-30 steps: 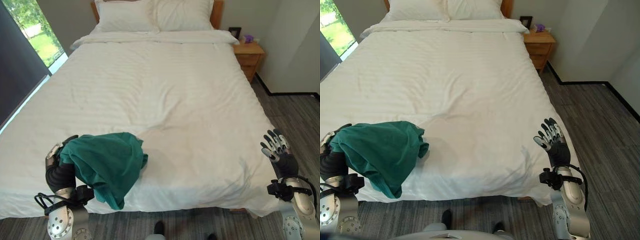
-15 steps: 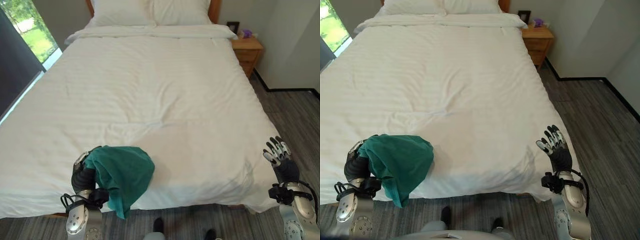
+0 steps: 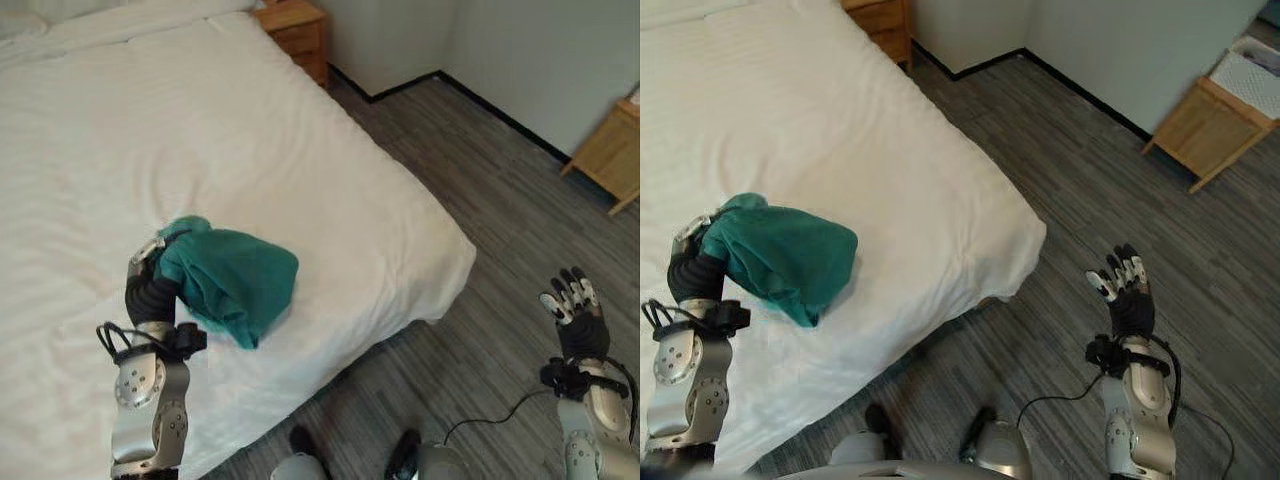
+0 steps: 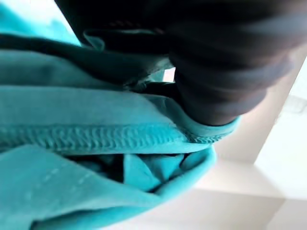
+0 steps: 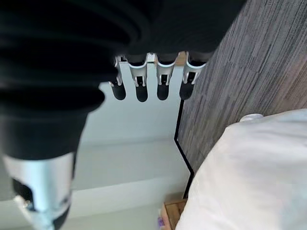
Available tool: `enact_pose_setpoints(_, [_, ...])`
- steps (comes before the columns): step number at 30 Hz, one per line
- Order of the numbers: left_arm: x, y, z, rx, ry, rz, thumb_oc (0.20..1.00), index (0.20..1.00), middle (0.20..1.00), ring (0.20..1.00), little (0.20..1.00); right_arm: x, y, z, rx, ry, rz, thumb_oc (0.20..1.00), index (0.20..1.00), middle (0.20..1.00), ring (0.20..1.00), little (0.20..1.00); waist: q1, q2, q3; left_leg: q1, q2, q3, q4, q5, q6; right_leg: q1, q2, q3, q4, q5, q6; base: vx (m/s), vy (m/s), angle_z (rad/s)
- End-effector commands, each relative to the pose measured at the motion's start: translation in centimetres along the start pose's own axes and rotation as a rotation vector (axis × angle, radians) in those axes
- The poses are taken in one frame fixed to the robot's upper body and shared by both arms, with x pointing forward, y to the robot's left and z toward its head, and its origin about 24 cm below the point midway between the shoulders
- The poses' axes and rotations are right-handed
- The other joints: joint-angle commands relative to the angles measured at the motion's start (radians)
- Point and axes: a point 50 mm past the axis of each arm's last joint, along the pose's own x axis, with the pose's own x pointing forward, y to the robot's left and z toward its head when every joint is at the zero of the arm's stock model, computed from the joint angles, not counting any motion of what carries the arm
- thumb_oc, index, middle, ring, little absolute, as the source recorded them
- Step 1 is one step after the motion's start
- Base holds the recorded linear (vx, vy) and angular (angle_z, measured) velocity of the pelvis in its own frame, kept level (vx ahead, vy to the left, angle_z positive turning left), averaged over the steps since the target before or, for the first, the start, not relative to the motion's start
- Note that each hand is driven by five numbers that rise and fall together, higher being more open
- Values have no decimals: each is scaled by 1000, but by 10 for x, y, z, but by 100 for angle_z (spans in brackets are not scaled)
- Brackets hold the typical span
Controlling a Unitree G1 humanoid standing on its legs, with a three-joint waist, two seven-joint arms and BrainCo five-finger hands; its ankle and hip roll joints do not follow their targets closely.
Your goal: Pick up bed clothes into laundry basket.
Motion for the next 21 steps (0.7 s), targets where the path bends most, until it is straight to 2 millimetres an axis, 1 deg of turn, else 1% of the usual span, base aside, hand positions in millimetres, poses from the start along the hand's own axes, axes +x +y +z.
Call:
enact_pose_setpoints(1, [6, -5, 32, 57, -140, -89, 200, 200, 200, 200, 200, 0, -4, 18, -6, -113, -11, 1000, 1000, 1000, 1000, 1000, 15, -57, -58, -75, -5, -53, 66, 16, -14, 123, -8, 100, -68, -39, 56, -39, -199, -13])
enact_pose_setpoints(2, [7, -10, 30, 38, -130, -109, 200, 200, 200, 200, 200, 0, -4, 20, 3, -115, -2, 1000, 1000, 1000, 1000, 1000, 10, -59, -45, -95, 20, -57, 128, 10, -25, 132, -1, 113, -73, -51, 40, -44, -195, -17])
enact_pose_setpoints(3, [8, -10, 30, 35, -131, -111, 200, 200, 200, 200, 200, 0, -4, 20, 4, -116, -3, 1000, 1000, 1000, 1000, 1000, 12, -57, -41, -103, 31, -61, 150, 1, -29, 134, 5, 113, -75, -54, 35, -37, -136, -18])
enact_pose_setpoints(4, [9, -17, 28, 42, -123, -153, 200, 200, 200, 200, 200, 2, -4, 20, -22, -107, 21, 1000, 1000, 1000, 1000, 1000, 22, -60, -25, -130, 35, -156, 233, 9, -42, 147, 13, 155, -82, -73, 20, -19, -93, -25])
enact_pose_setpoints(5, [10, -17, 28, 41, -124, -154, 200, 200, 200, 200, 200, 2, -4, 21, -23, -109, 20, 1000, 1000, 1000, 1000, 1000, 22, -56, -21, -138, 45, -163, 253, 2, -49, 150, 19, 154, -83, -77, 15, -19, -48, -45])
enact_pose_setpoints(6, [11, -22, 28, 53, -126, -172, 200, 200, 200, 200, 200, 7, -1, 19, -39, -98, 44, 1000, 1000, 1000, 1000, 1000, 43, -50, -13, -156, 14, -302, 266, 12, -62, 149, 25, 195, -90, -75, 14, -81, 61, -60])
enact_pose_setpoints(7, [11, -25, 28, 52, -128, -183, 200, 200, 200, 200, 200, 13, 5, 19, -38, -99, 72, 1000, 1000, 1000, 1000, 1000, 62, -50, -9, -165, -31, -432, 247, 4, -44, 130, 15, 217, -98, -47, 15, -59, 85, -82])
enact_pose_setpoints(8, [10, -26, 25, 46, -117, -183, 200, 200, 200, 200, 200, 17, 12, 20, -27, -101, 106, 1000, 1000, 1000, 1000, 1000, 77, -55, -9, -162, -79, -551, 240, -35, -36, 119, 13, 259, -106, -34, 21, -63, 68, -102])
enact_pose_setpoints(9, [10, -26, 25, 45, -118, -183, 200, 200, 200, 200, 200, 17, 12, 20, -26, -102, 107, 1000, 1000, 1000, 1000, 1000, 74, -57, -11, -167, -83, -553, 238, -30, -33, 116, 10, 256, -108, -29, 22, 73, 80, -163])
enact_pose_setpoints(10, [7, -28, 23, 20, -107, -192, 200, 200, 200, 200, 200, 19, 24, 15, -6, -68, 193, 1000, 1000, 1000, 1000, 1000, 81, -60, -11, -131, -147, -762, 230, -89, -23, 89, 37, 402, -106, -9, 32, 63, 120, -221])
enact_pose_setpoints(11, [7, -30, 25, 9, -115, -200, 200, 200, 200, 200, 200, 17, 24, 12, -9, -56, 200, 1000, 1000, 1000, 1000, 1000, 73, -62, -16, -123, -147, -795, 230, -97, -25, 83, 37, 430, -105, -6, 37, 107, 245, -274])
enact_pose_setpoints(12, [6, -34, 26, -16, -119, -222, 200, 200, 200, 200, 200, 15, 24, 9, -15, -31, 213, 1000, 1000, 1000, 1000, 1000, 60, -49, -30, -80, -148, -823, 177, -135, -12, 64, 35, 487, -101, 5, 46, 13, 301, -218])
enact_pose_setpoints(13, [8, -39, 27, -30, -123, -244, 200, 200, 200, 200, 200, 13, 19, 9, -28, -27, 198, 1000, 1000, 1000, 1000, 1000, 38, -38, -29, -73, -135, -796, 140, -122, -8, 56, 26, 488, -104, 21, 50, 7, 252, -152])
enact_pose_setpoints(14, [8, -40, 27, -31, -122, -244, 200, 200, 200, 200, 200, 12, 19, 9, -29, -26, 197, 1000, 1000, 1000, 1000, 1000, 42, -37, -30, -66, -133, -793, 127, -116, -8, 56, 26, 490, -106, 23, 50, -167, 369, -74])
enact_pose_setpoints(15, [13, -49, 30, -46, -140, -282, 200, 200, 200, 200, 200, 7, 13, 6, -38, -9, 165, 1000, 1000, 1000, 1000, 1000, 7, -23, -24, -53, -138, -765, 49, -92, -1, 20, 0, 491, -113, 52, 69, -208, 345, -48])
enact_pose_setpoints(16, [12, -48, 29, -37, -139, -279, 200, 200, 200, 200, 200, 5, 13, 4, -39, -1, 167, 1000, 1000, 1000, 1000, 1000, -1, -23, -24, -43, -147, -763, 16, -82, 12, -3, -6, 508, -112, 63, 79, -209, 352, -33])
enact_pose_setpoints(17, [13, -48, 29, -37, -139, -279, 200, 200, 200, 200, 200, 5, 13, 4, -39, 0, 167, 1000, 1000, 1000, 1000, 1000, 4, -24, -26, -41, -148, -757, 9, -78, 13, -7, -6, 513, -110, 64, 80, -211, 333, -23])
enact_pose_setpoints(18, [11, -43, 29, -9, -132, -281, 200, 200, 200, 200, 200, 3, 17, -1, -25, 19, 174, 1000, 1000, 1000, 1000, 1000, -1, -26, -16, -21, -169, -705, -23, -73, 34, -54, -19, 557, -89, 86, 112, -200, 322, -46])
enact_pose_setpoints(19, [10, -42, 30, 3, -133, -283, 200, 200, 200, 200, 200, 2, 19, -4, -20, 30, 183, 1000, 1000, 1000, 1000, 1000, -1, -25, -4, -19, -174, -690, -19, -71, 44, -78, -20, 565, -49, 86, 120, -402, 442, -115])
enact_pose_setpoints(20, [11, -36, 31, 40, -130, -273, 200, 200, 200, 200, 200, 4, 26, -7, 6, 38, 202, 1000, 1000, 1000, 1000, 1000, 28, -19, 27, -48, -169, -637, 25, -71, 63, -102, -23, 512, 109, 27, 113, -329, 251, -133])
enact_pose_setpoints(21, [11, -34, 31, 47, -129, -272, 200, 200, 200, 200, 200, 3, 28, -8, 16, 42, 213, 1000, 1000, 1000, 1000, 1000, 35, -17, 27, -61, -168, -626, 34, -65, 69, -83, -21, 489, 142, 17, 101, -268, 165, -127])
